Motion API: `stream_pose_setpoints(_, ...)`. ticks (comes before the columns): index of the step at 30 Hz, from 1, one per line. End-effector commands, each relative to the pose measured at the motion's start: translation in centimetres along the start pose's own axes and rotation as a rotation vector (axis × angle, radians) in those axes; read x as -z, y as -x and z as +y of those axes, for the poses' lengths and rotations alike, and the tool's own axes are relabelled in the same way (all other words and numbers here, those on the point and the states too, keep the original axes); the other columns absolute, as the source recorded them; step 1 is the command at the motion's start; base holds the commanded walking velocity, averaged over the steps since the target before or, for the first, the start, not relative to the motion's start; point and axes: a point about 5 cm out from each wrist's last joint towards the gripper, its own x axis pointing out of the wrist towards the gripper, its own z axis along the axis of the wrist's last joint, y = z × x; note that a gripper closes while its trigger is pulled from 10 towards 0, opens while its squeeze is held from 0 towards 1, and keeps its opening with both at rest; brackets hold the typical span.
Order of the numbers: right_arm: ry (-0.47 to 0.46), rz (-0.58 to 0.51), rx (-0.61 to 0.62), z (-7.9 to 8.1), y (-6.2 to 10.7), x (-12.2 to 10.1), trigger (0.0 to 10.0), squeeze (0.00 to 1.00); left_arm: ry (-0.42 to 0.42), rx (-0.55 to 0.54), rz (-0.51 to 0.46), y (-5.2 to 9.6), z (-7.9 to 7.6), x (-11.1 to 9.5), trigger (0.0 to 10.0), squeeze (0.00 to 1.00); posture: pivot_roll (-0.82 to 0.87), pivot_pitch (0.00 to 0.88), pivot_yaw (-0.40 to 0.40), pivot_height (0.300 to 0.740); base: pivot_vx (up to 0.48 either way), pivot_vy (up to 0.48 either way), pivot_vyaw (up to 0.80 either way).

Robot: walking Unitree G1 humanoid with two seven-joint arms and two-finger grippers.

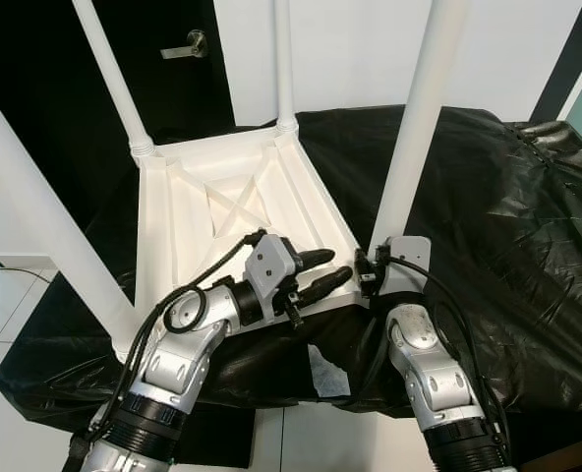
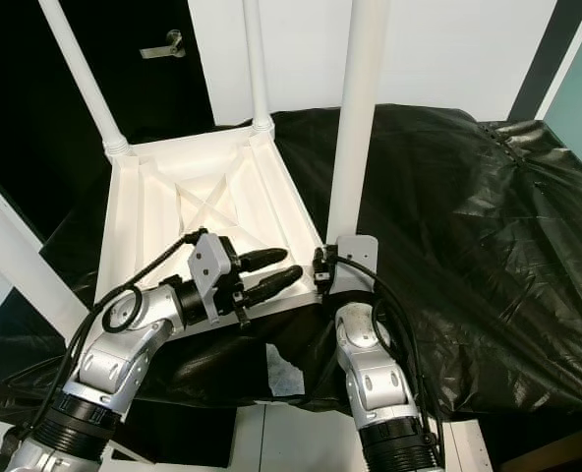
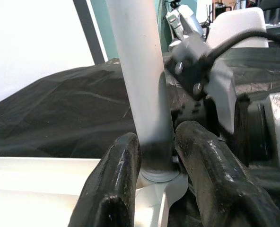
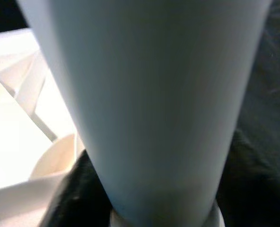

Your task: Building children table

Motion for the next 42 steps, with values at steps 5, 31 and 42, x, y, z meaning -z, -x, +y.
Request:
stream_pose_setpoints(5, -0.048, -0.015, -0.108, -1.2, 0.9, 0.5, 10.0, 1.00, -0.003, 0.024, 0.012, 0.1, -0.4, 0.3, 10.0, 0.00, -0.05, 0.000, 0.027, 0.740, 0.000, 0.000, 0.00)
stream_pose_setpoints(31, 0.261, -0.009, -0.843, -3.2, -1.8, -1.3, 4.1, 0.00, -0.017, -0.007, 0.011, 0.2, 0.4, 0.0, 10.0, 0.00, -0.03, 0.000, 0.026, 0.740, 0.000, 0.000, 0.00)
stream_pose_setpoints(42, 0.228, 0.034, -0.843, -4.0, -1.3, -0.1, 0.0, 0.00, -0.016, -0.012, 0.012, 0.3, 0.4, 0.1, 10.0, 0.00, -0.05, 0.000, 0.039, 0.740, 0.000, 0.000, 0.00)
